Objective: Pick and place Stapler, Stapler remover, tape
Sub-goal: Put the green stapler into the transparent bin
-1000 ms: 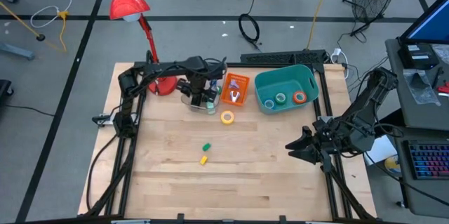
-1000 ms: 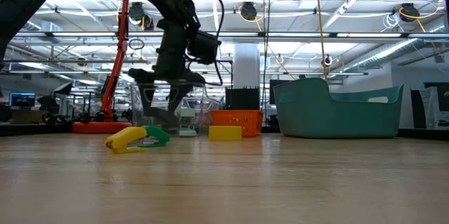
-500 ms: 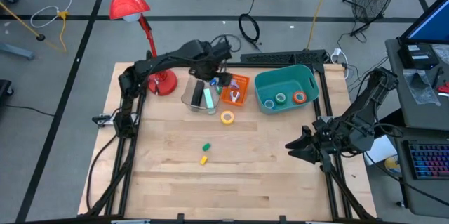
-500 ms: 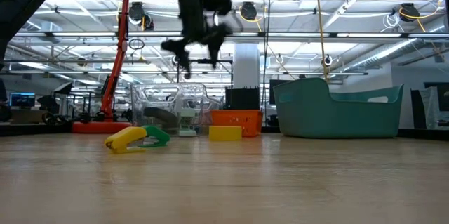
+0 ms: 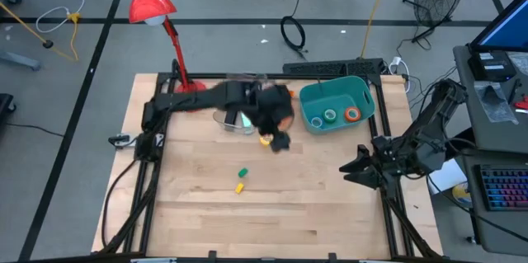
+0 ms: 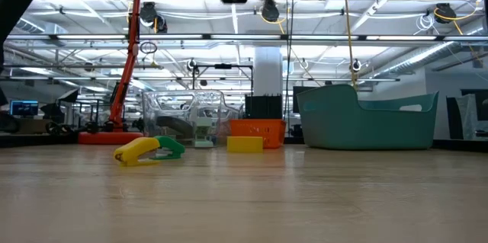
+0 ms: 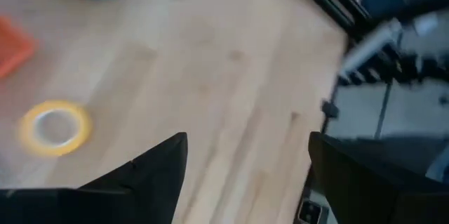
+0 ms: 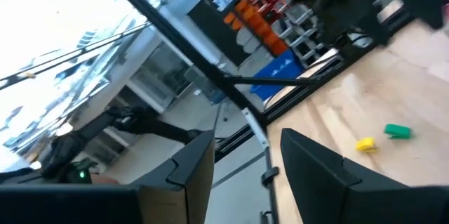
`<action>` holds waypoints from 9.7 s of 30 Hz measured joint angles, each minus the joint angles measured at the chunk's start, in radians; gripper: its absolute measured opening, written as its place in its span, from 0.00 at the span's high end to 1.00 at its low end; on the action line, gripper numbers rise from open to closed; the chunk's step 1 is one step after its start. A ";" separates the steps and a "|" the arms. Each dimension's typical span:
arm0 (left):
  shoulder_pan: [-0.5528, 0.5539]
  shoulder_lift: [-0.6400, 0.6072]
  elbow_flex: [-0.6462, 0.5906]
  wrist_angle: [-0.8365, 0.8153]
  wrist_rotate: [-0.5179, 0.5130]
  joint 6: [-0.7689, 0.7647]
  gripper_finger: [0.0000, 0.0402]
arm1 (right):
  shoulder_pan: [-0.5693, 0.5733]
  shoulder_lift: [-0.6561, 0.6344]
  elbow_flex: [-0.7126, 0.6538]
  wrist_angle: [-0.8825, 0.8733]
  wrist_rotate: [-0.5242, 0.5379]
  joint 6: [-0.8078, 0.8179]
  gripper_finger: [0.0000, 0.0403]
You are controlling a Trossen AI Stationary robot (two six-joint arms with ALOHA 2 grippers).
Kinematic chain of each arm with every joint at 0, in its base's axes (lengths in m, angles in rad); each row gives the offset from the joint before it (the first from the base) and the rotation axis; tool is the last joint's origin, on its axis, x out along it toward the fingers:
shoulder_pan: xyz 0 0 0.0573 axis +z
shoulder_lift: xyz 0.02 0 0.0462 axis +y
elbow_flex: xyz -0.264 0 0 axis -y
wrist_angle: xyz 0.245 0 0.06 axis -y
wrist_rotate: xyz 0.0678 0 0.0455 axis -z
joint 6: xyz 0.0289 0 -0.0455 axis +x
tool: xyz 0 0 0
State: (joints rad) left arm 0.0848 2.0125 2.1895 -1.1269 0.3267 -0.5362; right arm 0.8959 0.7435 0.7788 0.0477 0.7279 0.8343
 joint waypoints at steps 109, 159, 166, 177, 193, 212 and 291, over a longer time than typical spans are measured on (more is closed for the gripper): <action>-0.204 0.030 -0.658 0.029 -0.249 -0.251 0.61 | 0.002 -0.045 0.000 -0.014 -0.200 0.043 0.61; -0.221 0.029 -0.598 0.080 -0.284 -0.192 0.76 | 0.002 -0.044 0.000 -0.014 -0.094 0.040 0.61; -0.168 0.029 -0.402 0.083 -0.326 -0.106 0.81 | 0.001 -0.041 0.000 -0.015 -0.047 0.040 0.61; -0.060 0.029 -0.122 0.085 -0.332 0.033 0.78 | 0.000 -0.041 0.000 -0.052 0.050 0.039 0.61; -0.071 0.029 -0.019 0.279 -0.133 0.108 0.80 | -0.202 -0.038 -0.129 -0.002 0.127 0.039 0.61; 0.137 0.010 -0.019 0.085 -0.232 0.081 0.79 | -0.428 -0.026 -0.208 0.279 -0.158 -0.021 0.61; 0.562 0.074 -0.650 0.339 -0.265 0.108 0.79 | -0.476 -0.081 -0.208 0.262 -0.338 -0.009 0.61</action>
State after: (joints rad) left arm 0.6468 2.0869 1.5398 -0.7879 0.0620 -0.4282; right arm 0.4202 0.6621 0.5705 0.3096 0.3897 0.8249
